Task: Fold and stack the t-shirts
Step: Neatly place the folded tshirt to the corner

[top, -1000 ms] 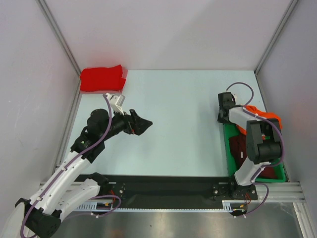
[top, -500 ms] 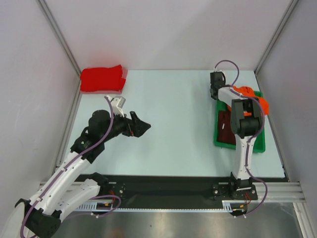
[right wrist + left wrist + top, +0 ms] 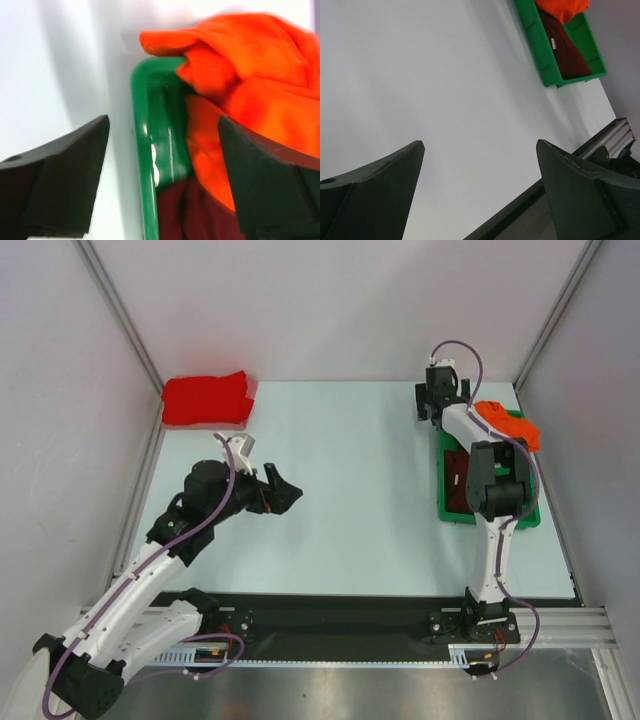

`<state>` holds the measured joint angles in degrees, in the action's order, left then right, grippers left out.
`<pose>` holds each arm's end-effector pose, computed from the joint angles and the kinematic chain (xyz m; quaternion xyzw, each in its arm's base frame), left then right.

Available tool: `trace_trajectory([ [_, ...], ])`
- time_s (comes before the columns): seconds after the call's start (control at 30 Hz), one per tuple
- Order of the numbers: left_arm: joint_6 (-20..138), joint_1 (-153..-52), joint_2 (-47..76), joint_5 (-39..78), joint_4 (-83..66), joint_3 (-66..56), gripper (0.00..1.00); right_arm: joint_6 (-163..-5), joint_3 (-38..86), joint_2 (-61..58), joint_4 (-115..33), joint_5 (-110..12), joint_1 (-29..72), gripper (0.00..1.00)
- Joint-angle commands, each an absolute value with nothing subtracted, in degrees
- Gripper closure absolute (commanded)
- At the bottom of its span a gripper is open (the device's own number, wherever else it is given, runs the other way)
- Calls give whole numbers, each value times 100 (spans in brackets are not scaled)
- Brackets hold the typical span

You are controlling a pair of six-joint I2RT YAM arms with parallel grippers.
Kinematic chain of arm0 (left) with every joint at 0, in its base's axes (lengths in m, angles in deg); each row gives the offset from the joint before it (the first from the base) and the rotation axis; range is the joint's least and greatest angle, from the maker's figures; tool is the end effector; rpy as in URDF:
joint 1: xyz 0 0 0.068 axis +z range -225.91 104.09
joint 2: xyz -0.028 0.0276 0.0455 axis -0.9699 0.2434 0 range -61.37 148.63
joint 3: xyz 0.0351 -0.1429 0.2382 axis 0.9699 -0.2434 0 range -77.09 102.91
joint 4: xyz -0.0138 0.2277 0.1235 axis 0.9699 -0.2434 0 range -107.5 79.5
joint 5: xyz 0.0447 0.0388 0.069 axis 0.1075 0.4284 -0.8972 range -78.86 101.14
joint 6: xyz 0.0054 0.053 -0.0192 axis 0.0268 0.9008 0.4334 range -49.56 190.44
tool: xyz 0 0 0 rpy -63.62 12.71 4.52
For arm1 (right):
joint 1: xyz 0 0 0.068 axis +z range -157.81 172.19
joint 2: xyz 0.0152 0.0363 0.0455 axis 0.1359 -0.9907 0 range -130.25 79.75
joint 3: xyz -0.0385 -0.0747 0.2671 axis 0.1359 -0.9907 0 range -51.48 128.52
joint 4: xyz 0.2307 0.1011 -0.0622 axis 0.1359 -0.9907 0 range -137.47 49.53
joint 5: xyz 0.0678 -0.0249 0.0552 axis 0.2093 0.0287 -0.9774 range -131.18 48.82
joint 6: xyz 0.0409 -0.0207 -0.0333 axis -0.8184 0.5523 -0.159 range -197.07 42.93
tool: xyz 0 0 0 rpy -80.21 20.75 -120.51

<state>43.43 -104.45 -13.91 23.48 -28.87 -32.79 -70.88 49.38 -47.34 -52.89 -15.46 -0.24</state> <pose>0.1602 -0.0968 0.3185 0.0714 0.8211 -0.3392 0.4535 0.5115 0.0507 0.2079 -0.0095 0.8839 -0.1954 0.4248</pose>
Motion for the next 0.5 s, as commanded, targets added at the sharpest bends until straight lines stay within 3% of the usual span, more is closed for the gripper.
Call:
trace_trajectory([
  [0.0,4416,-10465,-1426,1967,-2975,-3208,0,-7635,4855,-3148,-6152,-1279,387,0],
  [0.17,4170,-10465,-1435,1905,-2729,-3454,0,-8593,3042,-1643,-6517,-1767,1081,0],
  [0.27,4020,-10465,-1505,1774,-2518,-3709,0,-9041,1966,-711,-6087,-2227,1774,0],
  [0.47,3950,-10457,-1873,1483,-1965,-4368,0,-10121,-179,520,-5244,-1974,3375,0],
])
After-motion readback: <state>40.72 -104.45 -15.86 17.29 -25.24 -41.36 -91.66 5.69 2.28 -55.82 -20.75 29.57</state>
